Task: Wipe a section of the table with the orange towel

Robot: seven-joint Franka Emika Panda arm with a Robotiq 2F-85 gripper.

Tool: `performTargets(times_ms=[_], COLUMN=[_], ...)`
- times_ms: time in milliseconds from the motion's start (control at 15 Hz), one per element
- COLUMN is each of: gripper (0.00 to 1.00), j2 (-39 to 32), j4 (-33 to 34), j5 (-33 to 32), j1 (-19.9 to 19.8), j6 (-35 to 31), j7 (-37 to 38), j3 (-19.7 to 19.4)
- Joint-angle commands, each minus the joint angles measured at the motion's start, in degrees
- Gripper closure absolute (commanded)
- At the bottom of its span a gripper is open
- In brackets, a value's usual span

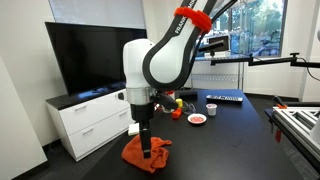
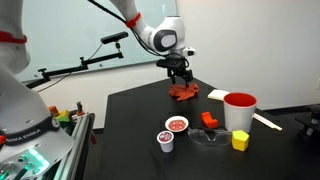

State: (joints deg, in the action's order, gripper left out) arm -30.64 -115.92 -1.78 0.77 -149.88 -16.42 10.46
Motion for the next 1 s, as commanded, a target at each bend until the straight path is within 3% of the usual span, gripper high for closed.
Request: performTargets(times_ms=[0,133,200,267,467,867,933], gripper=[0.0,0.0,0.07,0.25,0.51,0.98,1.0], j2=[1.09,0.91,0.86,0.85,0.73,0.6,0.58], j4=[-0.95,-1.08,-1.11,-1.3,-1.74,-2.92,-3.1], j5=[-2.47,-3.0,-3.29,-3.37,-3.01,-3.12,-3.16], j1=[0.79,0.64,0.6,0.53,0.2,0.11,0.09], j6=[-0.54,-1.17,-1.61,-2.43,-4.16,-5.86,-5.98], j7=[-0.77,-0.73,-0.87,-0.91,-1.33,-1.94,-2.08], j3=[-1.83,-2.26,-2.36,-2.34,-1.85,-1.62,-1.63])
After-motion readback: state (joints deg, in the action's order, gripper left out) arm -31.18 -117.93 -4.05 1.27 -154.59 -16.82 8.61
